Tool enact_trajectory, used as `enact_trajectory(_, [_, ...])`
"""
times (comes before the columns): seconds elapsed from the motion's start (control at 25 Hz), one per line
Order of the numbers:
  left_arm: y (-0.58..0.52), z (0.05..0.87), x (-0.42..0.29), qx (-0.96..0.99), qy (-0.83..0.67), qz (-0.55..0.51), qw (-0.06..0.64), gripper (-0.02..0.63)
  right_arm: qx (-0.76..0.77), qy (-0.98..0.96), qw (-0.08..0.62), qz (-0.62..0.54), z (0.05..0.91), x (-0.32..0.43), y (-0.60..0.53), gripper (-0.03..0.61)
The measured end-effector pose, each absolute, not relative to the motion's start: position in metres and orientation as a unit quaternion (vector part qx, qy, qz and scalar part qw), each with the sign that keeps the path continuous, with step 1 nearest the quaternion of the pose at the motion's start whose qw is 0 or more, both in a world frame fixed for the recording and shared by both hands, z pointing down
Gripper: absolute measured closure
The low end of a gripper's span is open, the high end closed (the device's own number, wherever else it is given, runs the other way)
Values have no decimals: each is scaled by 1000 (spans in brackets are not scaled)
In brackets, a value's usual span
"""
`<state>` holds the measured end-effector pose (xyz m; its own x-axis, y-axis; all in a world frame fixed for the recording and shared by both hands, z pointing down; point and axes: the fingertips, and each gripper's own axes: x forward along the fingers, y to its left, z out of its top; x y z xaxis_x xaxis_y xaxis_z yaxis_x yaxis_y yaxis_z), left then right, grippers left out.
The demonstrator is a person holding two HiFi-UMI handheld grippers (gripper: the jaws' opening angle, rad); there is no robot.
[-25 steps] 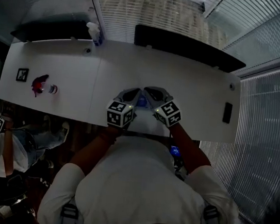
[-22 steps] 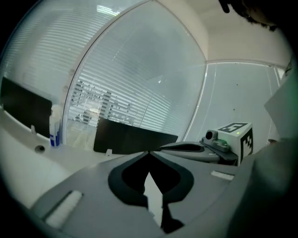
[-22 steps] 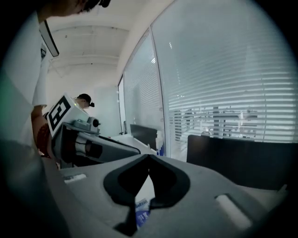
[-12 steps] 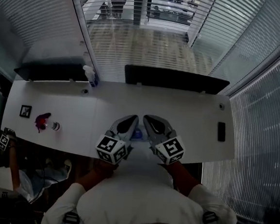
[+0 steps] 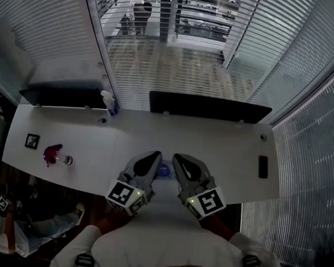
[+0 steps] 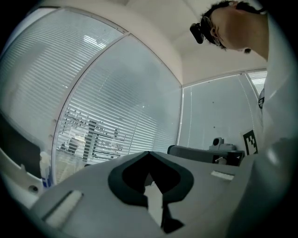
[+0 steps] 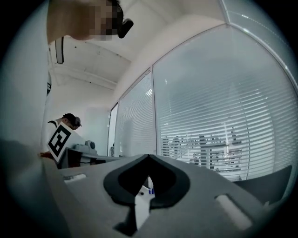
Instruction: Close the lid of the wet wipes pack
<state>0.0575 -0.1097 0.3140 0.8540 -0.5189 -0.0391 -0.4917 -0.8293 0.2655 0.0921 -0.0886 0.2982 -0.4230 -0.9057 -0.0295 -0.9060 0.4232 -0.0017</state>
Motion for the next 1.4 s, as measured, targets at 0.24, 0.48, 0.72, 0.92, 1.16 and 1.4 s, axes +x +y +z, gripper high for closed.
enact_trajectory(0.24, [-106, 310, 58, 956, -259, -55, 123, 612, -541, 841, 17, 4, 292, 93, -88, 577])
enact_trajectory(0.48, [-98, 312, 60, 957, -256, -54, 121, 612, -541, 841, 20, -3, 296, 95, -79, 577])
enact_trajectory(0.72, [-93, 307, 60, 957, -253, -58, 129, 612, -541, 840, 27, -1, 292, 96, -75, 578])
enact_trajectory(0.92, [-91, 305, 61, 957, -254, -59, 126, 612, -543, 839, 22, 4, 290, 97, -71, 578])
enact_trajectory(1.16, [-88, 312, 63, 958, -252, -56, 128, 612, -544, 839, 30, 1, 288, 98, -68, 578])
enact_trajectory(1.4, [-87, 312, 64, 956, -258, -52, 132, 612, -543, 839, 33, -6, 291, 97, -64, 578])
